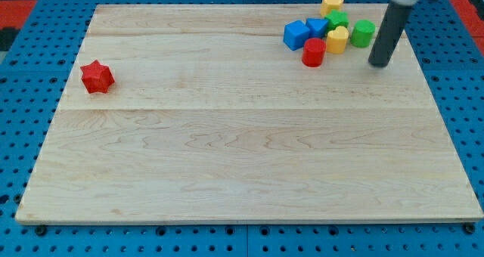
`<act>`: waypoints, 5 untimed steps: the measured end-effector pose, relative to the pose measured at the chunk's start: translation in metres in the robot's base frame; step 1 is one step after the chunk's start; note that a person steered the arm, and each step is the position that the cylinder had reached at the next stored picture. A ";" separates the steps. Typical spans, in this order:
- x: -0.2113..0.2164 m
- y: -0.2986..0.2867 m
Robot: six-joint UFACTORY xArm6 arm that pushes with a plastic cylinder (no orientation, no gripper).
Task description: Move yellow hexagon to top center
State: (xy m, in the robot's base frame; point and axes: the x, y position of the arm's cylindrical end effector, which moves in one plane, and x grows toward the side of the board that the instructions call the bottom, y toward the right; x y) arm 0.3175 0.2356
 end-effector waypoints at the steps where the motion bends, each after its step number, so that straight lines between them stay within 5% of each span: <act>1: -0.064 0.013; 3: -0.118 0.042; 4: -0.125 0.006; 5: -0.118 -0.099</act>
State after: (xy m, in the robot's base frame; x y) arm 0.1991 0.1364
